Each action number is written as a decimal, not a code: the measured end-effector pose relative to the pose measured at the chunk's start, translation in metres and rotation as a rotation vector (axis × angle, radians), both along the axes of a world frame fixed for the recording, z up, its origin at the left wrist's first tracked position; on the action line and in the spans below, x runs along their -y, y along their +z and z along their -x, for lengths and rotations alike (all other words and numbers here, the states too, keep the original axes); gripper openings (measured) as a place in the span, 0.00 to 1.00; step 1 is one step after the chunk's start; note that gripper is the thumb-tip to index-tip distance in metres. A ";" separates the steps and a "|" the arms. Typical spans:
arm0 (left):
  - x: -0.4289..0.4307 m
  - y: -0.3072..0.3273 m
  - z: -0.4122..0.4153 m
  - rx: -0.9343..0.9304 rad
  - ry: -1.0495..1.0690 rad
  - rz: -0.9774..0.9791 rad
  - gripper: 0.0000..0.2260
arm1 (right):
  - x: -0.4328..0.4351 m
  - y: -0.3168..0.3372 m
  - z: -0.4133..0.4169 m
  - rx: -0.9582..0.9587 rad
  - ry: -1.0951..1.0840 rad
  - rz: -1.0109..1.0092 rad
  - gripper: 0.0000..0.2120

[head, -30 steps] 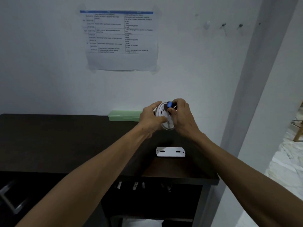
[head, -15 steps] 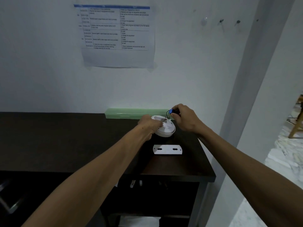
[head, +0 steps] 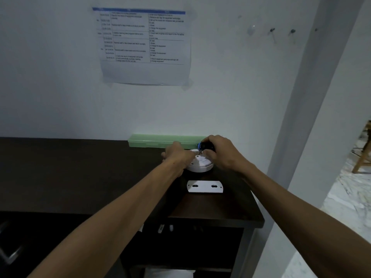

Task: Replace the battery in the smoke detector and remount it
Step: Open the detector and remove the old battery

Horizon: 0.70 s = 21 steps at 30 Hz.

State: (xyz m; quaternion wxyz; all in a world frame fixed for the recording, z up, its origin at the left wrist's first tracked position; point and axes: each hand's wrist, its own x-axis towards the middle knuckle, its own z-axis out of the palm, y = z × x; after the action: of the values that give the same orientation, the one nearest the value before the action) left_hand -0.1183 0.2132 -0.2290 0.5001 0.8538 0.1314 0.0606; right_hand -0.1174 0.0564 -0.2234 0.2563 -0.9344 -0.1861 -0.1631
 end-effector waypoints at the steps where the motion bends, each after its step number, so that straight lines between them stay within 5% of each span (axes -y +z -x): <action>1: 0.000 0.001 0.000 0.082 0.002 0.040 0.23 | -0.001 0.000 0.001 0.011 -0.001 0.006 0.14; 6: 0.006 0.011 0.011 0.237 -0.063 0.257 0.05 | -0.007 -0.001 0.004 0.072 -0.046 0.047 0.10; 21: 0.001 0.017 0.008 0.133 0.040 0.527 0.06 | -0.016 -0.001 0.005 0.129 -0.042 0.059 0.13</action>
State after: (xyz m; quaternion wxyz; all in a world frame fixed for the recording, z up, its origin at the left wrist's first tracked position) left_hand -0.1260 0.2119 -0.2122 0.7114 0.6854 0.1263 0.0898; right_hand -0.1227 0.0728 -0.2248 0.2128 -0.9327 -0.1874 -0.2228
